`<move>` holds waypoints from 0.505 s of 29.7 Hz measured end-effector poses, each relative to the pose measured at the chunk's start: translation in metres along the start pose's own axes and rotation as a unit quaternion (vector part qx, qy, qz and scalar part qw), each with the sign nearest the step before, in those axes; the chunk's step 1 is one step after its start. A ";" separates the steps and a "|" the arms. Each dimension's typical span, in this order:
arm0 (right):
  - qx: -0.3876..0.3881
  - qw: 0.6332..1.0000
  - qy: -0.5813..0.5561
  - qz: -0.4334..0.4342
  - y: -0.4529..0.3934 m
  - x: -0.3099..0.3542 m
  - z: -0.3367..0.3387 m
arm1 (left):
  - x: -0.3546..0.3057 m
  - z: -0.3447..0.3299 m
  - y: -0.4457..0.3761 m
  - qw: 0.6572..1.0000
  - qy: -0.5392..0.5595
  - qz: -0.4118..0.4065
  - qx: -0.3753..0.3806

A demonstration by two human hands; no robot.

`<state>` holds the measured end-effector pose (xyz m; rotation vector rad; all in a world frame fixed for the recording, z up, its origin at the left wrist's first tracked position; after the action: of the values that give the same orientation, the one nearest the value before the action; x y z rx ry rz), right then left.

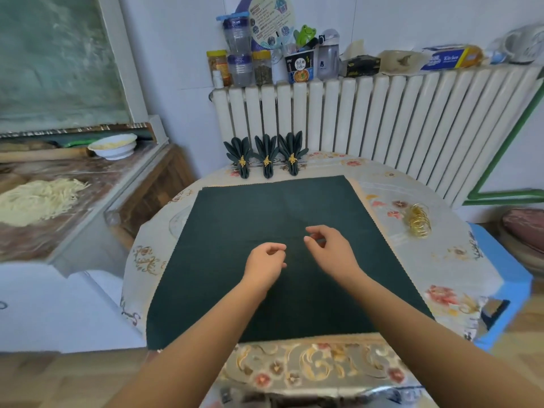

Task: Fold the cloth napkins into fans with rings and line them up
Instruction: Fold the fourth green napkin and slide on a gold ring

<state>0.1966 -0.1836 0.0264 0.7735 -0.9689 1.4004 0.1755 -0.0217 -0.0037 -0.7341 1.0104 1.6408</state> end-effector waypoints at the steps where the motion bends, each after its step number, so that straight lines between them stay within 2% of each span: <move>1: 0.004 1.000 0.003 -0.004 0.010 -0.005 0.000 | 0.009 -0.003 0.008 1.000 -0.011 0.002 0.010; 5: 0.036 0.999 0.024 -0.020 0.054 -0.025 -0.005 | 0.032 -0.004 0.039 0.994 -0.096 -0.041 0.030; 10: 0.081 0.993 0.083 0.039 0.092 -0.028 -0.013 | 0.040 -0.004 0.067 0.962 -0.226 -0.139 0.058; 13: 0.147 0.982 0.103 0.064 0.109 -0.031 -0.020 | 0.049 -0.007 0.076 0.945 -0.263 -0.164 0.102; 15: 0.186 0.973 0.114 0.071 0.117 -0.035 -0.021 | 0.049 -0.006 0.078 0.941 -0.270 -0.177 0.097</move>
<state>0.0848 -0.1742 -0.0266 0.8053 -0.5972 1.7834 0.0869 -0.0146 -0.0279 -0.2795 0.5885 1.2968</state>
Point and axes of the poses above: each hand's wrist, its own y-axis away from the middle knuckle, its own z-axis out of the back of the hand, x = y × z, the point moved 10 cm from there along -y, towards the middle knuckle, and after that the axes turned 10 degrees about -y, right-handed, at the moved point
